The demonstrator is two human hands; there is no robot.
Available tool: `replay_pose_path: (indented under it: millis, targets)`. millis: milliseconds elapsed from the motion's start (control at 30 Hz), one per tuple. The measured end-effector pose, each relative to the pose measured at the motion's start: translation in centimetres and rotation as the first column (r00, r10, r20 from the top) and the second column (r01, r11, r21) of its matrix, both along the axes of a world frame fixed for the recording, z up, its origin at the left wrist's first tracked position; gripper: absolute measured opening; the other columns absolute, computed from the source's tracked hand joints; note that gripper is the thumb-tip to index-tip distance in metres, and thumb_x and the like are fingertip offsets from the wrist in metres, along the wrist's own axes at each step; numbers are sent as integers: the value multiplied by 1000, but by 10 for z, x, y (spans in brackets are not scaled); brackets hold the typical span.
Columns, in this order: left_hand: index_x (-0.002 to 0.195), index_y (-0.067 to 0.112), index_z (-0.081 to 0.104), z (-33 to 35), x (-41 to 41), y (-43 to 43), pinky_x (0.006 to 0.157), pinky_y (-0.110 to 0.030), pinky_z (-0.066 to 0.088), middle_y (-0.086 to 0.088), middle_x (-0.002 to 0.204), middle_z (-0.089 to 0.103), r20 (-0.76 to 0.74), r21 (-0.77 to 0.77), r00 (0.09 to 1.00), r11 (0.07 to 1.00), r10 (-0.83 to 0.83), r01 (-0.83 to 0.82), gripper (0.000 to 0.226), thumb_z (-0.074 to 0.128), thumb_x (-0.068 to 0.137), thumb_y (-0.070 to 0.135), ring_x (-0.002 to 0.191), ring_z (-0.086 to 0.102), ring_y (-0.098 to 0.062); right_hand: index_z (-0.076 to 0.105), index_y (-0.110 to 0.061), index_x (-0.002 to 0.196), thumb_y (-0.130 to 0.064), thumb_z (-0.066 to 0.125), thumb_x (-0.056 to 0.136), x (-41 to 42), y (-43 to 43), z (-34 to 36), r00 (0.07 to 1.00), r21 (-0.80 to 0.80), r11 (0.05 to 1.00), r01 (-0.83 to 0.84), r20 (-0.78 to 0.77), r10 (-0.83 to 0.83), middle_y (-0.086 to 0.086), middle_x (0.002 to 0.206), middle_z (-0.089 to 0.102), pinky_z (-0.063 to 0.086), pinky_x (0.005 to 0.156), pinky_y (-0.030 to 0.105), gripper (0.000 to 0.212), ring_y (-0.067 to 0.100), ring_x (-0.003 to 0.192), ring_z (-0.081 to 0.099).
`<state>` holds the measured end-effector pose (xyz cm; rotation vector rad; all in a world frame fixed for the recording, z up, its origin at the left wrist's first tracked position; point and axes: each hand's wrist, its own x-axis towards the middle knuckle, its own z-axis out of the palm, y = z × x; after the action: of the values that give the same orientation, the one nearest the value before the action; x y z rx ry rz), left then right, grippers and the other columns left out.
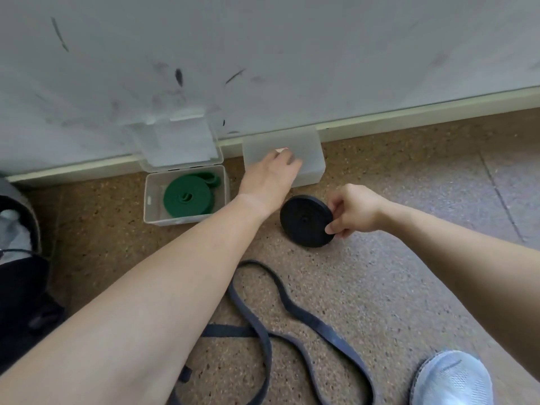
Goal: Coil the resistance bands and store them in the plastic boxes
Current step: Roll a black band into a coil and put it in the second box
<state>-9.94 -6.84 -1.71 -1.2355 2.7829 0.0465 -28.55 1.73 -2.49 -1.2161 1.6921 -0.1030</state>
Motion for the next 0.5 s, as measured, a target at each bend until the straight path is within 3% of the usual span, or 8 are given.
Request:
replay_pose_path:
  millis: [67, 167, 267, 400, 500]
  targets:
    - [113, 11, 55, -8, -5, -5, 58, -43, 54, -12, 114, 58, -2, -36, 999, 998, -46, 46, 43, 77, 76, 4, 100, 58, -37, 65, 11, 91, 5, 83, 76, -7, 1, -12, 996, 32, 996, 79, 48, -80, 23, 78, 75, 63, 60, 35, 24, 25, 63, 75]
    - [92, 7, 59, -12, -9, -6, 43, -31, 35, -13, 84, 59, 30, -98, 996, 992, -82, 85, 43, 84, 57, -2, 70, 60, -37, 63, 14, 88, 6, 82, 76, -17, 4, -28, 976, 104, 979, 177, 107, -188, 23, 74, 74, 64, 62, 37, 24, 26, 62, 74]
    - [79, 6, 61, -10, -12, -6, 41, -29, 30, -13, 72, 59, 84, -120, 988, 983, -130, 139, 48, 88, 40, -3, 58, 61, -36, 63, 5, 83, 8, 80, 78, -20, 9, -37, 944, 173, 949, 263, 159, -291, 23, 73, 70, 64, 60, 35, 19, 21, 55, 71]
    - [64, 9, 62, 0, -16, -4, 38, -24, 22, -8, 56, 58, 158, -146, 966, 963, -205, 228, 46, 86, 26, -2, 42, 58, -28, 65, 6, 101, 9, 78, 79, -22, 14, -47, 902, 260, 910, 324, 204, -380, 23, 78, 69, 63, 59, 32, 26, 20, 55, 70]
    - [61, 9, 62, 1, -17, -8, 33, -23, 34, -8, 53, 58, 194, -173, 944, 938, -265, 299, 41, 81, 27, -4, 42, 59, -28, 65, 7, 104, 9, 78, 79, -24, 15, -51, 893, 273, 904, 328, 221, -391, 20, 74, 69, 64, 61, 33, 28, 19, 55, 70]
